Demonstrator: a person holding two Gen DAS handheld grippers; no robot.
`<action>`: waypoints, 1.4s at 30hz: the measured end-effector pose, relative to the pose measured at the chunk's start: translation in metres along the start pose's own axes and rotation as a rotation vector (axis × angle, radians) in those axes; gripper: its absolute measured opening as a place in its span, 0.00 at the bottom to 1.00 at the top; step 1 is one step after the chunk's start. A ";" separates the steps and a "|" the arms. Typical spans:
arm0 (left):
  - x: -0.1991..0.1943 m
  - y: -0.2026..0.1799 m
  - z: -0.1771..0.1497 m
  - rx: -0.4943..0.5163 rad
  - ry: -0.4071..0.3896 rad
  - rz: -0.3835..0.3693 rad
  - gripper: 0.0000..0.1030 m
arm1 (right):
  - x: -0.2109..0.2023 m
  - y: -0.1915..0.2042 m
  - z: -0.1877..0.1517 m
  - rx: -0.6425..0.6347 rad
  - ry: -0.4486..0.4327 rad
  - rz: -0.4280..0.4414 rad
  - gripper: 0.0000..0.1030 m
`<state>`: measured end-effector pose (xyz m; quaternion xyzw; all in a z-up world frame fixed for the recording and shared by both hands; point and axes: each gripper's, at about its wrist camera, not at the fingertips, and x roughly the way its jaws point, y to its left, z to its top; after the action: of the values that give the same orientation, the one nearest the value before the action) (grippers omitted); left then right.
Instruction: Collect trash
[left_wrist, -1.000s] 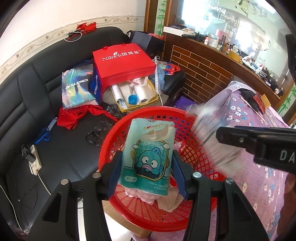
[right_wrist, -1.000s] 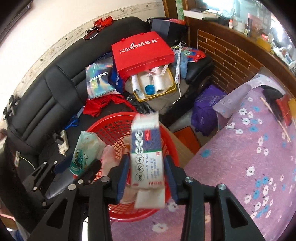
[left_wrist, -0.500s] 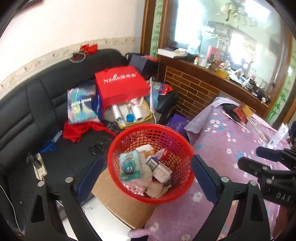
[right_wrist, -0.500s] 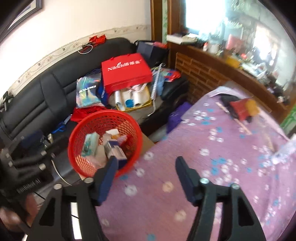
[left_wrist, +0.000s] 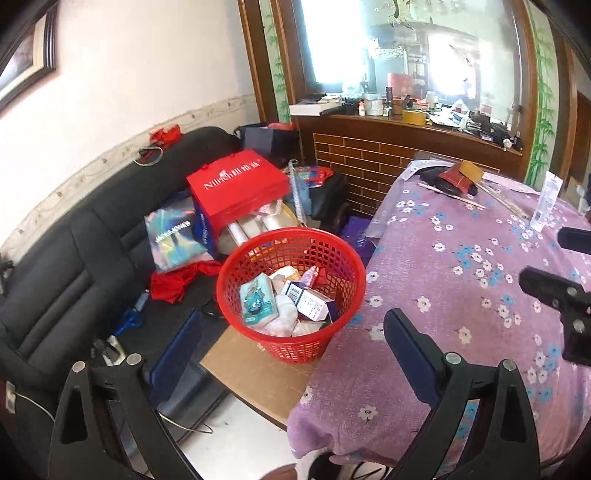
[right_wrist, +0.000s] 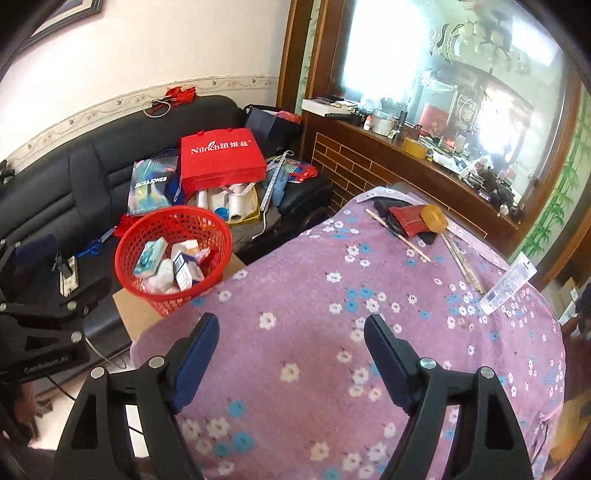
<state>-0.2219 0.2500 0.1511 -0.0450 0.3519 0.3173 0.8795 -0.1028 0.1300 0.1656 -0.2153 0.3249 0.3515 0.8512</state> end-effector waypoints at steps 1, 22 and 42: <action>-0.001 -0.003 0.000 -0.002 0.002 0.011 0.95 | -0.002 0.000 -0.002 -0.002 -0.003 -0.001 0.82; 0.010 -0.018 -0.011 -0.064 0.093 0.021 0.95 | -0.003 -0.006 -0.017 -0.042 0.019 0.015 0.83; 0.020 -0.008 -0.013 -0.080 0.115 0.022 0.95 | 0.010 0.005 -0.013 -0.057 0.056 0.033 0.83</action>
<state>-0.2134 0.2506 0.1274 -0.0944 0.3894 0.3375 0.8518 -0.1061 0.1304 0.1490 -0.2437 0.3421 0.3684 0.8294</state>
